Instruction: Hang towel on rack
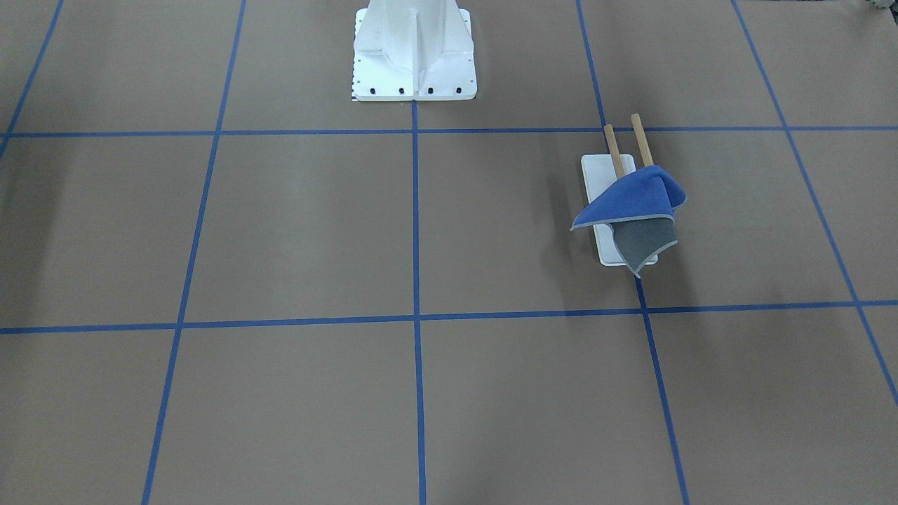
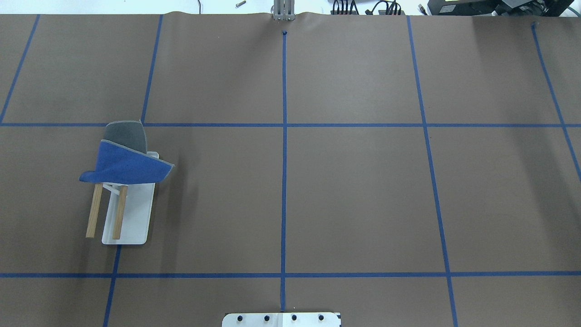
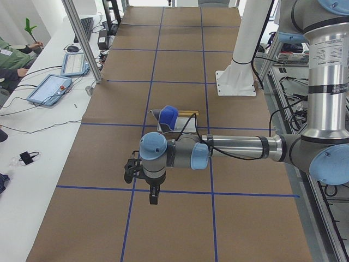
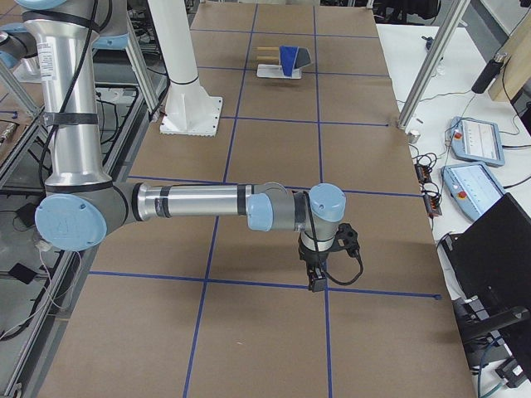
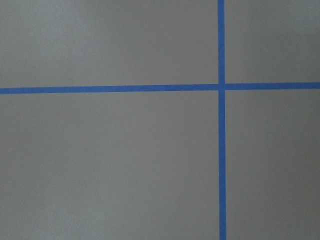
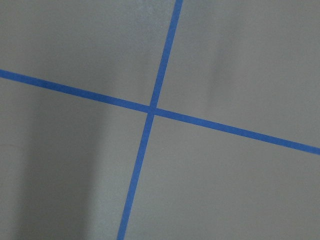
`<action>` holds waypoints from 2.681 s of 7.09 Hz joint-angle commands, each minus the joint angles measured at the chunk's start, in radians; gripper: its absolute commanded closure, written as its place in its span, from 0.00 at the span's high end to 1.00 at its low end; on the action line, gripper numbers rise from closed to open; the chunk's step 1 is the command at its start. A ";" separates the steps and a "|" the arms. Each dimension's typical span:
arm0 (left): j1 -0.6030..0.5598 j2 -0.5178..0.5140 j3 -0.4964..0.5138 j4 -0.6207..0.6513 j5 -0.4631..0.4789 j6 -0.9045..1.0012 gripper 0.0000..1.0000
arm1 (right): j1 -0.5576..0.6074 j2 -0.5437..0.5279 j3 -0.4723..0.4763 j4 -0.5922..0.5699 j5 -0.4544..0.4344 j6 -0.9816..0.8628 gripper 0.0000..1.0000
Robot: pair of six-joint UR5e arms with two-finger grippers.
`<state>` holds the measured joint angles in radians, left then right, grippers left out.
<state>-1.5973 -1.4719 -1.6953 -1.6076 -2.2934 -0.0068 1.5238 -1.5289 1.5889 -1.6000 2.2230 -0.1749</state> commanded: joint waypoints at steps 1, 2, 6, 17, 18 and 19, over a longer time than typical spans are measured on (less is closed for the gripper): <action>0.002 0.004 -0.012 -0.002 -0.015 0.001 0.99 | -0.001 0.003 0.000 0.000 0.000 0.000 1.00; 0.002 0.004 -0.020 -0.006 -0.030 0.001 0.99 | -0.001 0.003 0.000 0.000 0.001 0.000 1.00; 0.002 0.004 -0.027 -0.005 -0.029 0.001 0.99 | -0.001 0.001 0.000 0.003 0.052 -0.002 1.00; 0.002 0.004 -0.024 -0.003 -0.020 -0.001 0.99 | -0.011 0.003 0.006 0.006 0.109 -0.003 1.00; 0.002 0.004 -0.024 -0.003 -0.023 -0.001 0.99 | -0.016 0.003 0.006 0.006 0.109 -0.005 1.00; 0.002 0.005 -0.024 -0.003 -0.024 -0.001 0.99 | -0.016 0.003 0.006 0.006 0.109 -0.005 1.00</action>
<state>-1.5953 -1.4675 -1.7193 -1.6107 -2.3154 -0.0075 1.5099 -1.5263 1.5951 -1.5938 2.3316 -0.1789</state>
